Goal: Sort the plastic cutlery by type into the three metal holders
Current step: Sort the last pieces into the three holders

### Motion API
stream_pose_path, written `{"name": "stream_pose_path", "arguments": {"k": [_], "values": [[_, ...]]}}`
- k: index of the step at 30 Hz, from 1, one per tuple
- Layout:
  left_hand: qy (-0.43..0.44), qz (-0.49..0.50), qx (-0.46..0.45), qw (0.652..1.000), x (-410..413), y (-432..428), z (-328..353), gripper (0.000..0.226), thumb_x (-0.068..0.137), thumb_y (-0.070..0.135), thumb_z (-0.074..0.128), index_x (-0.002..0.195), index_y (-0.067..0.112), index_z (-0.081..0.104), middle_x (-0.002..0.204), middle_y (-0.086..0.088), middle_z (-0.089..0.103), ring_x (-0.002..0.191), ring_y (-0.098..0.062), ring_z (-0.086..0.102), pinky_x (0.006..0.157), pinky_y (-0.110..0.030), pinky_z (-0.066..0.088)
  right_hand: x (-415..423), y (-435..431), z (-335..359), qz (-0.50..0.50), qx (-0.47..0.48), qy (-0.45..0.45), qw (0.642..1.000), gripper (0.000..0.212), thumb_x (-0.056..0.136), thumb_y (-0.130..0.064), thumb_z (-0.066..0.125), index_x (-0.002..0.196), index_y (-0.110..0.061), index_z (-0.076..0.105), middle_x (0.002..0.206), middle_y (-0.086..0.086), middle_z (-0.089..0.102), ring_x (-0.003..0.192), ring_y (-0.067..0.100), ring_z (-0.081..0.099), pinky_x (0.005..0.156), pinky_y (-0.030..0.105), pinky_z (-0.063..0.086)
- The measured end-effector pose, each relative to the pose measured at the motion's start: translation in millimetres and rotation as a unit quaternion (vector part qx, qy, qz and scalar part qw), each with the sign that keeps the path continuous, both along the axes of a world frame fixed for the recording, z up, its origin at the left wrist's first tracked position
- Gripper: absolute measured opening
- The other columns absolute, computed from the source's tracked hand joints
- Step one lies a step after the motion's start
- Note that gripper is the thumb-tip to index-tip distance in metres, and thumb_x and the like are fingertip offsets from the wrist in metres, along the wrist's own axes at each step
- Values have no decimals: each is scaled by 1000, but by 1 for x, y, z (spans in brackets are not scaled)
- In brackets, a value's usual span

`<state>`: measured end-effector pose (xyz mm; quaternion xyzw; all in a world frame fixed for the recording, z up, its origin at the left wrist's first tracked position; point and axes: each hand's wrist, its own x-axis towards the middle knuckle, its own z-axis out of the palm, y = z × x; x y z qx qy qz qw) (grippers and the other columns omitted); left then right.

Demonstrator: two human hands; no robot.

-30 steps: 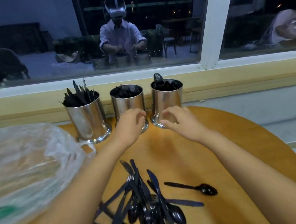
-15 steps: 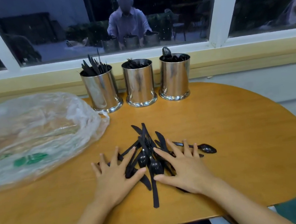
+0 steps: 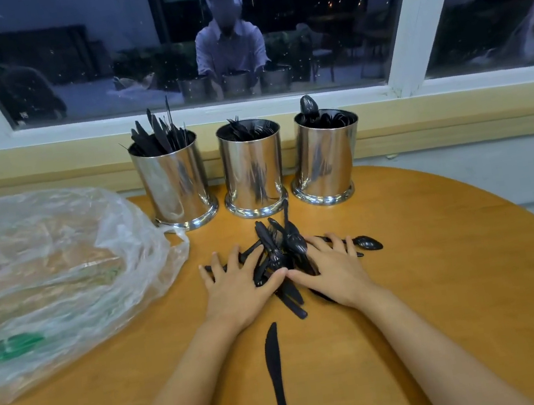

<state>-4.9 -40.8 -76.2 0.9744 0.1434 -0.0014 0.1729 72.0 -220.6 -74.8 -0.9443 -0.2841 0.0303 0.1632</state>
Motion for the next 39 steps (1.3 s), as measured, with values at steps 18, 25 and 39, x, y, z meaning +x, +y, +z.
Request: {"name": "stream_pose_path", "arguments": {"k": [18, 25, 39], "values": [[-42, -95, -4, 995, -17, 16, 5, 118, 58, 90, 48, 154, 42, 1, 165, 1, -10, 147, -23, -26, 109, -46, -26, 1, -13, -1, -56, 287, -25, 956, 25, 96, -31, 58, 119, -23, 65, 117, -16, 58, 126, 8, 41, 104, 27, 34], [-271, 22, -163, 948, -13, 20, -1, 39, 92, 37, 63, 129, 27, 58, 137, 7, 51, 132, -13, 41, 116, -43, 30, -28, 0, 16, -11, 219, -65, 973, 20, 90, -27, 65, 110, -28, 70, 97, -17, 64, 101, 5, 49, 85, 25, 47], [-215, -34, -132, 967, -19, 26, -6, 22, 96, 21, 61, 116, 23, 70, 119, 10, 60, 114, -6, 49, 92, -15, 34, -53, 26, 20, -48, 47, -88, 994, 42, 93, -27, 63, 132, -35, 50, 109, -15, 65, 110, 8, 51, 80, 25, 45]]}}
